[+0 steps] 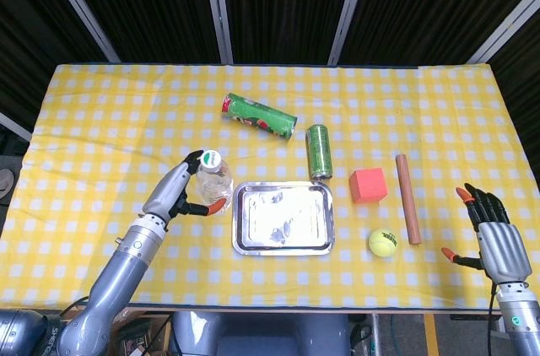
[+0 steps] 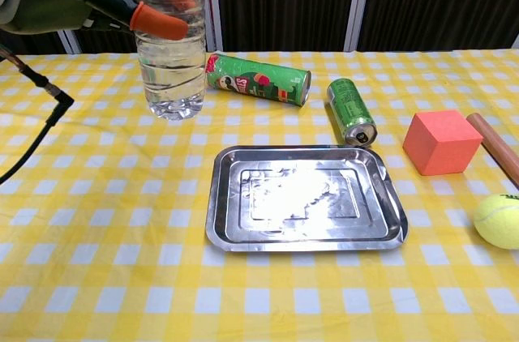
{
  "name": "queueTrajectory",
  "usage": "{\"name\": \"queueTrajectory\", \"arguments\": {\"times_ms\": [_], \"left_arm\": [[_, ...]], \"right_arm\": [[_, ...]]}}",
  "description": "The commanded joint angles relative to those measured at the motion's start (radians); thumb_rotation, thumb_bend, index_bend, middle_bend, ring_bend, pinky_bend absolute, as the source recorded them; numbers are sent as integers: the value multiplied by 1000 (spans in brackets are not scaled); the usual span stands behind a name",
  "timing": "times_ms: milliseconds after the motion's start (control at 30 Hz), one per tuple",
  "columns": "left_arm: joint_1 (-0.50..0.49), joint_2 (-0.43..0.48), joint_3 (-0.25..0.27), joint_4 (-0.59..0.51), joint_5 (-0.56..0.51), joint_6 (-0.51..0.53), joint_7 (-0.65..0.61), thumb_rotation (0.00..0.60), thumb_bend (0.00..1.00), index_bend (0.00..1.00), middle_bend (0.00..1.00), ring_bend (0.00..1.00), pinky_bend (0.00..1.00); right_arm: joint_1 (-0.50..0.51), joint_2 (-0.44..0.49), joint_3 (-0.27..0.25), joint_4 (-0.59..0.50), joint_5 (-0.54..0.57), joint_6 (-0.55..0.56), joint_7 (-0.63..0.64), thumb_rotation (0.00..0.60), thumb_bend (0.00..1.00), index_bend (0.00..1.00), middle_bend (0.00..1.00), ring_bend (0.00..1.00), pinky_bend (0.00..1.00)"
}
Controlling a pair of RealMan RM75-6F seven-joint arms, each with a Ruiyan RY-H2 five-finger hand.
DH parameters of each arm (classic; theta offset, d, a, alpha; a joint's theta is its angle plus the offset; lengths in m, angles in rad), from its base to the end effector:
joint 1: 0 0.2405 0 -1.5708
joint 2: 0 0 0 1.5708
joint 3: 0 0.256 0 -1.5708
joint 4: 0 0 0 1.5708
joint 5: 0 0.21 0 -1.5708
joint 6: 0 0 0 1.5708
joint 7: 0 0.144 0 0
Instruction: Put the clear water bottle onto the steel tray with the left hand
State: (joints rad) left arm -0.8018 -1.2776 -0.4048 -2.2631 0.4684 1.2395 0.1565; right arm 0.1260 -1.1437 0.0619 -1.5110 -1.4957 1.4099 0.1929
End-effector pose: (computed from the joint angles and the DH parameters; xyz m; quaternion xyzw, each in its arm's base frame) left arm -0.0510 0.2899 0.0751 -0.4975 -0.6747 -0.4713 0.2741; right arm -0.3253 -0.1983 0.1539 0.5833 -0.4306 0.4149 0.5498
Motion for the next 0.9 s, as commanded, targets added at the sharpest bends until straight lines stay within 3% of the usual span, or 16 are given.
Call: {"name": "queueTrajectory", "arguments": {"times_ms": [33,233,367,633,900], "left_arm": [[100,-13,65,111,143,-99,-146,600,517,545,485,7,13],[121,-36,85,181,227,-160,-212,600,504,546,486,7,13],[96,-104,81,231,234,-160,-206,600,503,551,493,7,13],[-42,-311,14,295,201,-104,-93,600,504,561,500,8,13],[-176,-512,-58,335,101,-18,30,600,504,564,500,7,13]], "right_arm": [[0,2,1,-1,1,2,2,600,50,9,0,0,0],[0,1,0,2,3,-4,8,600,49,9,0,0,0],[1,0,-1,3,1,-5,8,600,50,9,0,0,0],[3,0,-1,6,2,-10,10,600,48,9,0,0,0],[3,3,-2,10,-1,-9,25,600,50,9,0,0,0]]}}
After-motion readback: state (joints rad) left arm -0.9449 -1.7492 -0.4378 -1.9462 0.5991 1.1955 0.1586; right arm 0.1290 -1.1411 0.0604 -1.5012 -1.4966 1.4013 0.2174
